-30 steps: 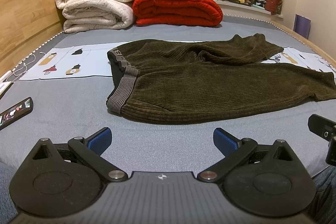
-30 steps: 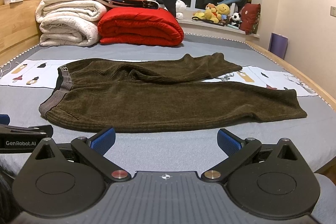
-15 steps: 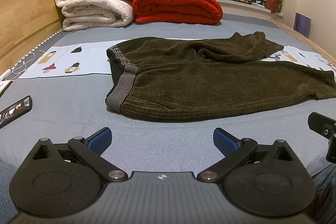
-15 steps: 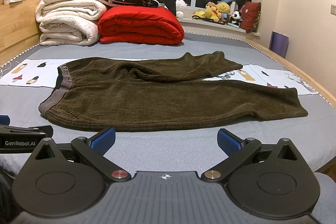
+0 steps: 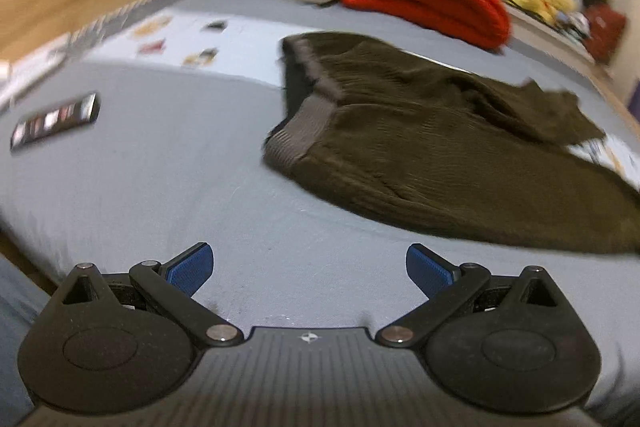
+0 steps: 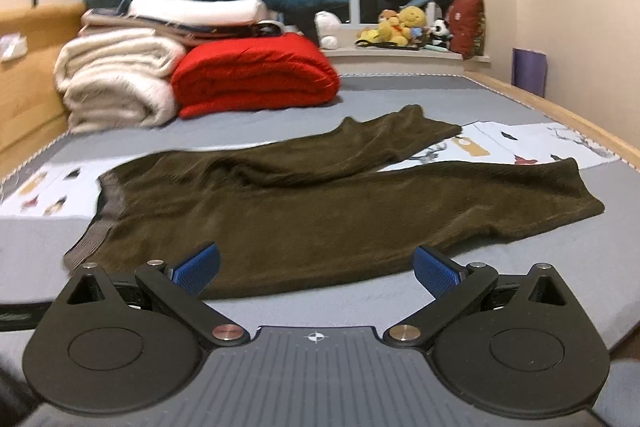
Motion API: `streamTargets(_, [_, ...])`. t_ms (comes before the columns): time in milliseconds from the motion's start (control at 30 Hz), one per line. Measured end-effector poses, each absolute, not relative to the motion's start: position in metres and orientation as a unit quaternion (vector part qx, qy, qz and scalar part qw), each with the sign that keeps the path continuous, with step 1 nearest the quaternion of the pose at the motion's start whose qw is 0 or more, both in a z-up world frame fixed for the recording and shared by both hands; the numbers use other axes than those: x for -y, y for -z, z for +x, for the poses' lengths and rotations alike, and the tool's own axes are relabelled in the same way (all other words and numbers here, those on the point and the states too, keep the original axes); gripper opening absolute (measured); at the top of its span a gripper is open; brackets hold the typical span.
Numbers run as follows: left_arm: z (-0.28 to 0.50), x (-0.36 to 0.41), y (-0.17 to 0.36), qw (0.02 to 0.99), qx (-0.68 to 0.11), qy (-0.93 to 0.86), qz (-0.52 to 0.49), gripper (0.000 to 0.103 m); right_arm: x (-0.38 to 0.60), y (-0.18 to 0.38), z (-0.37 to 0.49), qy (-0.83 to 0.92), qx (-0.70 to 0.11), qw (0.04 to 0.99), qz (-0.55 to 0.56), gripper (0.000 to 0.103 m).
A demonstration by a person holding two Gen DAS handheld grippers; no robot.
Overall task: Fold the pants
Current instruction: 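Close the left gripper on the waistband while the right gripper grasps the leg hem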
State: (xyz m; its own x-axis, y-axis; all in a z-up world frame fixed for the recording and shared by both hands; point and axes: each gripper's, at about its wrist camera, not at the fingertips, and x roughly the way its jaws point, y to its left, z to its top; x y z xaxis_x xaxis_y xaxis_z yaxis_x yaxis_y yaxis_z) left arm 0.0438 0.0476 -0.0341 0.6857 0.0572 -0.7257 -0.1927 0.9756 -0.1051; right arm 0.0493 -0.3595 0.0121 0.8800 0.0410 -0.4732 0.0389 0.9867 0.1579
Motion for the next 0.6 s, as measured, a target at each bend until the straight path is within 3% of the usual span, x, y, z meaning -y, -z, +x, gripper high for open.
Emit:
streamTargets(267, [0.115,-0.067,0.025,0.904,-0.387,-0.107,-0.144,0.103,0.470,0.043,0.120,0.063,-0.330,0.892,0.303,0.102])
streamTargets(400, [0.163,-0.065,0.044,0.885,-0.412,-0.098,-0.192,0.103,0.486,0.069,0.151,0.095,-0.347,0.869,0.340,0.102])
streamTargets(533, [0.194,-0.065,0.073,0.864,-0.444,-0.090,-0.220,0.088,0.510,0.082,0.185,0.108,-0.358,0.838,0.397,0.102])
streamTargets(600, [0.201,-0.065,0.083,0.859,-0.444,-0.101,-0.232,0.086,0.522,0.089,0.201,0.130,-0.360,0.830,0.405,0.102])
